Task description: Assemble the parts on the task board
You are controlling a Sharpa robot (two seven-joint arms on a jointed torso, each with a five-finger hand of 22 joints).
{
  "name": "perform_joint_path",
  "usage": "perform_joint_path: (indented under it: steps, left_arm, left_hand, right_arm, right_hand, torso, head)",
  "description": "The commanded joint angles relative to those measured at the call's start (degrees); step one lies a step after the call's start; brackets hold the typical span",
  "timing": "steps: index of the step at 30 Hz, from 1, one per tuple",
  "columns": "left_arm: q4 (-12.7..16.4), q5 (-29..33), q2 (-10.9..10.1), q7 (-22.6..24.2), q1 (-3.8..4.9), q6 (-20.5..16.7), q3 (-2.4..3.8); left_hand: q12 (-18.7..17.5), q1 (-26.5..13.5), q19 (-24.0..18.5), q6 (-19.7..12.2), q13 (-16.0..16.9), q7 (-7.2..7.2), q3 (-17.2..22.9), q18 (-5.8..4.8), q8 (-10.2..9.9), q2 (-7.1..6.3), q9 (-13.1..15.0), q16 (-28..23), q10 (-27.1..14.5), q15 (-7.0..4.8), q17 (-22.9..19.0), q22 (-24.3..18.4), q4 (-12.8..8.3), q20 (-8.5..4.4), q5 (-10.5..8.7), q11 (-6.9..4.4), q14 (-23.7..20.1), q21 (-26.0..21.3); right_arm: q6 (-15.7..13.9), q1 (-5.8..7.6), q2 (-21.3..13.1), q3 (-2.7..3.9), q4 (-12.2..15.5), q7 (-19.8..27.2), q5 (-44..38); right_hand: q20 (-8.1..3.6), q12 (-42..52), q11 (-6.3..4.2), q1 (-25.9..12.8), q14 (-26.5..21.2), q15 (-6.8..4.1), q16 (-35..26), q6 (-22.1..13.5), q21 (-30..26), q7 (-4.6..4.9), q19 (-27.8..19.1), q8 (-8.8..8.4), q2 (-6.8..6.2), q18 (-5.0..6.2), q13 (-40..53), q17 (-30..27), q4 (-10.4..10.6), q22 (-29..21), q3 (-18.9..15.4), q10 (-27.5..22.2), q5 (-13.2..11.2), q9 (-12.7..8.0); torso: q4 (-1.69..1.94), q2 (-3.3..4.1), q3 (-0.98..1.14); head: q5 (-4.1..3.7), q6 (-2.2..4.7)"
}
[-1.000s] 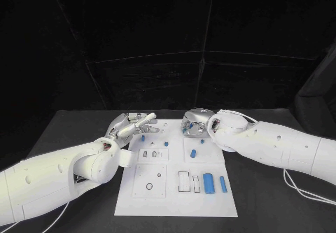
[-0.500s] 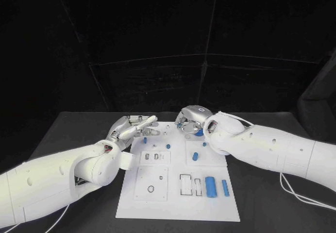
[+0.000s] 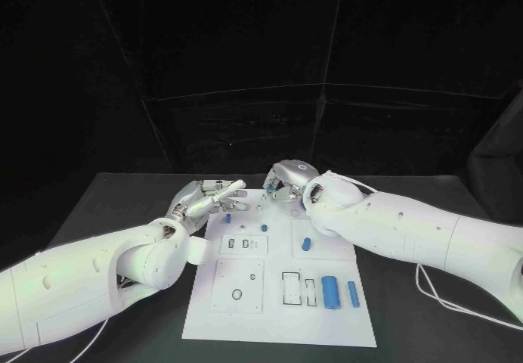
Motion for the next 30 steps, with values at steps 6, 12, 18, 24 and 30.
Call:
perform_joint_path:
  steps: [6, 12, 18, 24, 30]
  left_arm:
    - [0.46, 0.02, -0.06, 0.44, 0.28, 0.73, 0.04]
    - [0.54, 0.02, -0.05, 0.41, 0.33, 0.75, 0.04]
    - [0.63, 0.02, -0.08, 0.39, 0.38, 0.78, 0.05]
    - [0.64, 0.02, -0.06, 0.36, 0.41, 0.85, 0.05]
    - [0.59, 0.02, -0.09, 0.26, 0.43, 0.94, 0.05]
  left_hand:
    - [-0.40, -0.30, 0.32, -0.05, -0.06, 0.27, -0.30, 0.31, -0.28, 0.12, -0.05, -0.30, -0.21, 0.28, 0.07, -0.10, -0.05, -0.12, -0.15, 0.05, 0.18, -0.39]
    - [-0.40, -0.30, 0.32, -0.05, -0.06, 0.27, -0.30, 0.31, -0.28, 0.12, -0.05, -0.30, -0.21, 0.28, 0.07, -0.10, -0.05, -0.12, -0.15, 0.05, 0.18, -0.39]
    - [-0.41, -0.24, 0.33, -0.07, -0.06, 0.27, -0.31, 0.30, -0.31, 0.14, -0.04, -0.33, -0.22, 0.29, 0.11, -0.13, -0.14, -0.11, -0.15, 0.06, 0.16, -0.44]
    - [-0.41, -0.24, 0.33, -0.07, -0.06, 0.27, -0.31, 0.30, -0.31, 0.14, -0.04, -0.33, -0.22, 0.29, 0.11, -0.13, -0.14, -0.11, -0.15, 0.06, 0.16, -0.44]
    - [-0.41, -0.24, 0.33, -0.07, -0.06, 0.27, -0.31, 0.30, -0.31, 0.14, -0.04, -0.33, -0.22, 0.29, 0.11, -0.13, -0.14, -0.11, -0.15, 0.06, 0.16, -0.44]
  right_arm:
    - [1.00, 0.18, 2.05, 0.03, -2.20, -0.07, 0.19]
    - [1.71, 0.17, 2.68, 0.02, -3.10, -0.05, 0.20]
    - [2.74, 0.17, 3.11, 0.02, -3.62, -0.09, 0.17]
    - [3.52, 0.17, 3.40, 0.01, -4.07, -0.63, -0.99]
    - [3.36, 0.16, 3.49, 0.01, -4.36, -1.08, -1.81]
  right_hand:
    - [0.12, -0.33, -1.11, -0.23, 1.16, 0.14, 0.29, -0.33, 0.30, 0.16, -0.36, -0.34, -0.89, -0.47, -0.07, 0.13, 0.23, 0.13, 0.82, 1.03, 0.28, -0.06]
    - [0.17, -0.40, -1.07, -0.44, 1.14, 0.18, 0.30, -0.44, 0.33, 0.20, -0.42, -0.34, -1.14, -0.46, -0.07, 0.08, 0.40, 0.12, 1.04, 0.93, 0.30, -0.06]
    - [0.22, -0.49, -1.02, -0.67, 1.14, 0.23, 0.33, -0.62, 0.39, 0.23, -0.48, -0.35, -1.46, -0.46, -0.09, 0.09, 0.60, 0.16, 1.28, 0.76, 0.30, -0.06]
    - [0.28, -0.61, -0.94, -0.86, 1.11, 0.30, 0.32, -0.87, 0.41, 0.28, -0.58, -0.38, -1.76, -0.45, -0.11, -0.01, 0.79, 0.13, 1.55, 0.51, 0.29, -0.08]
    - [0.46, -0.79, -0.73, -1.21, 1.01, 0.49, 0.25, -1.57, 0.43, 0.49, -0.83, -0.39, -2.60, -0.41, -0.14, -0.27, 1.20, 0.01, 2.28, -0.12, 0.45, -0.10]
  torso:
    - [0.33, 0.55, -0.06]
    - [0.47, 0.69, -0.08]
    - [0.41, 0.74, -0.05]
    - [0.41, 0.68, -0.07]
    - [0.38, 0.75, -0.08]
  head:
    - [-0.27, 0.17]
    - [-0.36, 0.11]
    - [-0.31, -0.04]
    - [-0.26, -0.31]
    - [-0.21, -0.42]
